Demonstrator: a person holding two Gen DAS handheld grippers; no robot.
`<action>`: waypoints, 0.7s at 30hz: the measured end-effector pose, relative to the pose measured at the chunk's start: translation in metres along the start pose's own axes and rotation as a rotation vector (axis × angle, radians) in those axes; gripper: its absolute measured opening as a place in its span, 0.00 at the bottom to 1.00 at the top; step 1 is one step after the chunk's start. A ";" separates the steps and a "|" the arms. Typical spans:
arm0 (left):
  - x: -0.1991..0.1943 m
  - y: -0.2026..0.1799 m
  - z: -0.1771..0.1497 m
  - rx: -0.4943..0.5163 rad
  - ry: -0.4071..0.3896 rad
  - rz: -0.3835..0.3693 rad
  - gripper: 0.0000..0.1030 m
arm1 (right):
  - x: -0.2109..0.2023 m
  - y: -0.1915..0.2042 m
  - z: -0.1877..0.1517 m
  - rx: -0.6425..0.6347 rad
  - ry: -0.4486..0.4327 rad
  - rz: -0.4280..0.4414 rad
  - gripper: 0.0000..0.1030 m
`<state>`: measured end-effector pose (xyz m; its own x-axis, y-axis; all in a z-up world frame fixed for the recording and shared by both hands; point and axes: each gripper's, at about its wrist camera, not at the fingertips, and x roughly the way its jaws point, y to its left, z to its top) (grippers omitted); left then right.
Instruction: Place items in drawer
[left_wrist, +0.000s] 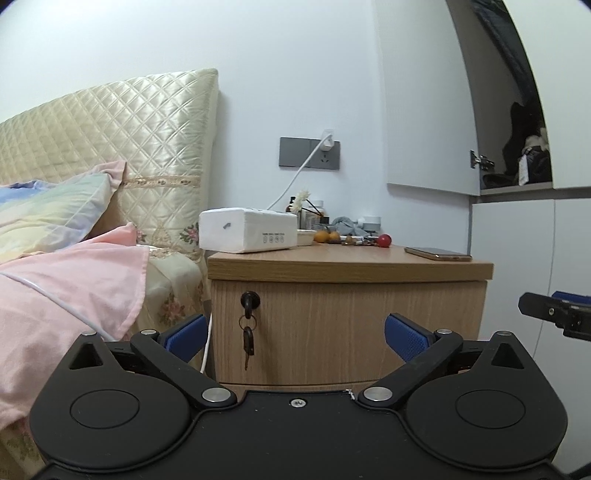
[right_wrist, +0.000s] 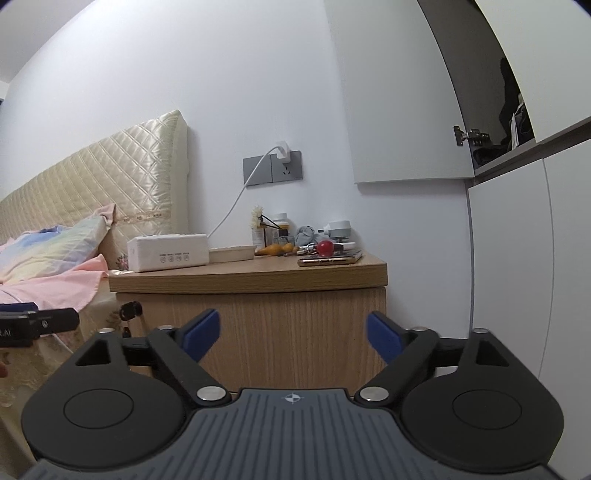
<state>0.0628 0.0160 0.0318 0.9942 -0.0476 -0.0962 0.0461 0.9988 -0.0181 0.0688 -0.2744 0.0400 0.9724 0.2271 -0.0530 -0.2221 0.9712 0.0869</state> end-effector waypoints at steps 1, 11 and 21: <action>-0.002 -0.001 -0.001 0.006 -0.004 0.003 0.98 | -0.003 0.000 -0.001 0.001 -0.005 -0.001 0.88; -0.021 -0.001 -0.006 0.013 -0.019 0.002 0.99 | -0.019 0.011 -0.008 -0.020 -0.017 0.030 1.00; -0.035 -0.002 -0.012 0.026 -0.038 0.003 0.99 | -0.034 0.020 -0.014 -0.041 -0.041 0.024 1.00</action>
<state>0.0266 0.0157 0.0232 0.9973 -0.0448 -0.0587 0.0453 0.9989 0.0082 0.0300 -0.2622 0.0299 0.9688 0.2476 -0.0109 -0.2469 0.9679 0.0465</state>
